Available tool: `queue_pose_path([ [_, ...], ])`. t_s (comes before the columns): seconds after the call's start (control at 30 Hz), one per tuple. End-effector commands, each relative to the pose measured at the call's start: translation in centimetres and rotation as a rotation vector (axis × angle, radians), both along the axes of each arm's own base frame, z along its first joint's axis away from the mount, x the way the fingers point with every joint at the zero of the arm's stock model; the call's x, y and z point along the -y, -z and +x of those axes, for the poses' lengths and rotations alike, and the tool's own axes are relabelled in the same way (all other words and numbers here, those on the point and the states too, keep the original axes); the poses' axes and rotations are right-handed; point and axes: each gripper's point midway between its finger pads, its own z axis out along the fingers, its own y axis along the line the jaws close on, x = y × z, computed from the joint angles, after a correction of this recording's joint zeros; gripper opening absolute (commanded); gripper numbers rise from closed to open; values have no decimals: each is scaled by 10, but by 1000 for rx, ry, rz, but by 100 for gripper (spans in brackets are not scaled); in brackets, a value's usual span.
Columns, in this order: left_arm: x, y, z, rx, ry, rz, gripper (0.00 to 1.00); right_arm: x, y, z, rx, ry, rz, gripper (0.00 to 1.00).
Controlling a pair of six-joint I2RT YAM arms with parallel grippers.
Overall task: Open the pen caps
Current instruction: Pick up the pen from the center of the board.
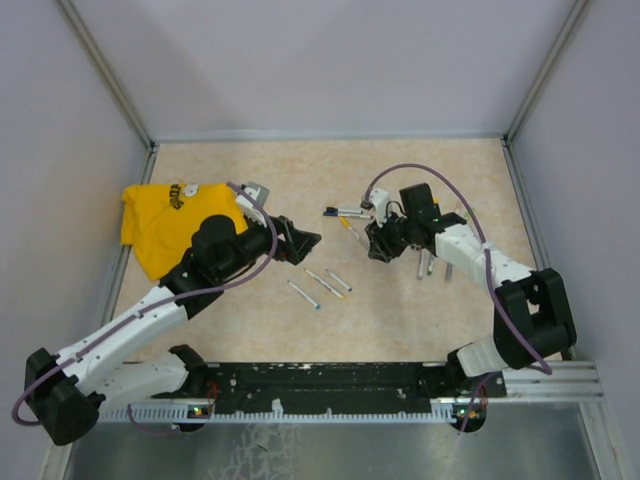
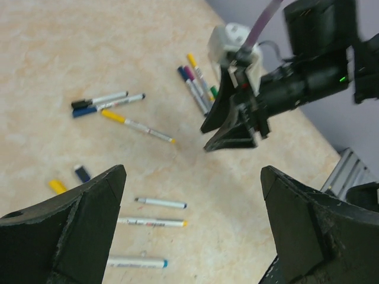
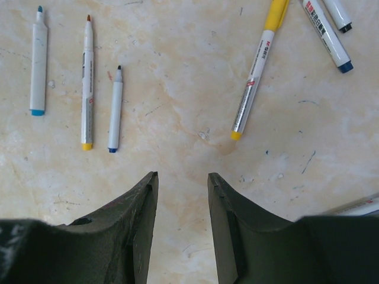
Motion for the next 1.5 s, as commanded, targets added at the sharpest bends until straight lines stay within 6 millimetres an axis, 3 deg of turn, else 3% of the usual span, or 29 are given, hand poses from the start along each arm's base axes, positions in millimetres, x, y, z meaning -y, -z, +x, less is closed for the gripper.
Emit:
queue_pose_path([
  [0.0, -16, 33, 0, 1, -59, 15, 100, 11, -7, 15, 64, 23, -44, 40],
  [0.2, -40, 77, -5, -26, -155, -7, 100, 17, 3, 20, 52, 49, -89, 40],
  [0.27, -43, 82, -9, -24, -163, -47, 100, 18, 8, 21, 39, 56, -97, 40],
  [0.37, -43, 85, -15, -20, -146, -109, 100, 10, 16, 23, 30, 77, -104, 40],
  [0.53, -37, 89, -13, -33, -132, -121, 100, -11, 21, 46, 71, 174, -165, 40],
  [0.63, -30, 96, -13, -71, -110, -101, 100, -25, 14, 54, 45, 152, -129, 39],
  [0.73, -28, 100, -16, -85, -89, -95, 100, -33, 21, 67, 33, 133, -140, 39],
  [1.03, -33, 108, -19, -91, -104, -98, 100, -41, 43, 92, -23, 128, -209, 34],
  [1.47, -38, 108, -21, -89, -118, -102, 100, -32, 69, 90, -64, 119, -272, 22],
])
